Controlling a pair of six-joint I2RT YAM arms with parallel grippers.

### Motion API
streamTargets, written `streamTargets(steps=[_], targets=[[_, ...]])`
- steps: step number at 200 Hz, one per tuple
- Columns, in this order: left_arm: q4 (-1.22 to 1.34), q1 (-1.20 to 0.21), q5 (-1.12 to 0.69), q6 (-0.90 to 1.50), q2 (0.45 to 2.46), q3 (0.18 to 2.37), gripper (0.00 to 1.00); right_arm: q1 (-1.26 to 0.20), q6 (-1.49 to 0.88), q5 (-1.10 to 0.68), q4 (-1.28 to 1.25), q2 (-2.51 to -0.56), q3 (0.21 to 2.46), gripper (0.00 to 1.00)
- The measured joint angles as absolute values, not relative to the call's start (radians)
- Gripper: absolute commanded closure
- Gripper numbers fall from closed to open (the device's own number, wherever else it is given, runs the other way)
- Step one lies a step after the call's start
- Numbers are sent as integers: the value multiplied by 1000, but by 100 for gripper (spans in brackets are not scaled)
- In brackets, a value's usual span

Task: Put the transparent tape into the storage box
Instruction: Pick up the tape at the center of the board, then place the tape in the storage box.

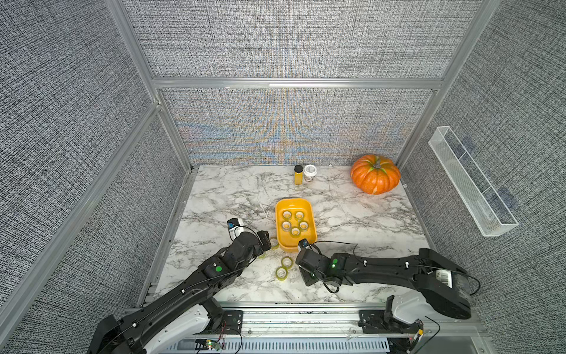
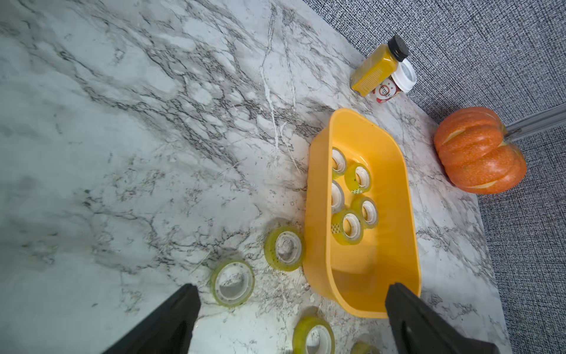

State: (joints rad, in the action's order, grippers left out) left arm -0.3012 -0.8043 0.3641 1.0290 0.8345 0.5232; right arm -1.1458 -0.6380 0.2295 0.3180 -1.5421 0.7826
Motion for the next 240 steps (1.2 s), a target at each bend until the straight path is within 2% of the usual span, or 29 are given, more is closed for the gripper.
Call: streamTargets(steps=[27,62,79,111,140,166,200,240], targets=[[-319,-804,367,1030,812,523,0,-1146,-627,247,312,-1593,792,60],[-323,-804,367,1033,809,523,0,-1146,-625,269,282,-1599,785,87],[-329,-804,367,1033,804,523,0,-1146,-632,276,298,-1559,762,94],[-346,-804,378,1042,765,508,0,-1146,-645,292,379,-1408,736,98],[-341,-804,380,1047,749,484,0,-1139,-625,307,423,-1269,771,97],[-338,-804,372,1048,758,479,0,-1101,-577,313,428,-1228,865,95],[-336,-804,352,1048,762,479,0,-1000,-480,282,402,-1331,1004,96],[-330,-804,303,1048,747,479,0,-892,-408,193,368,-1591,1173,97]])
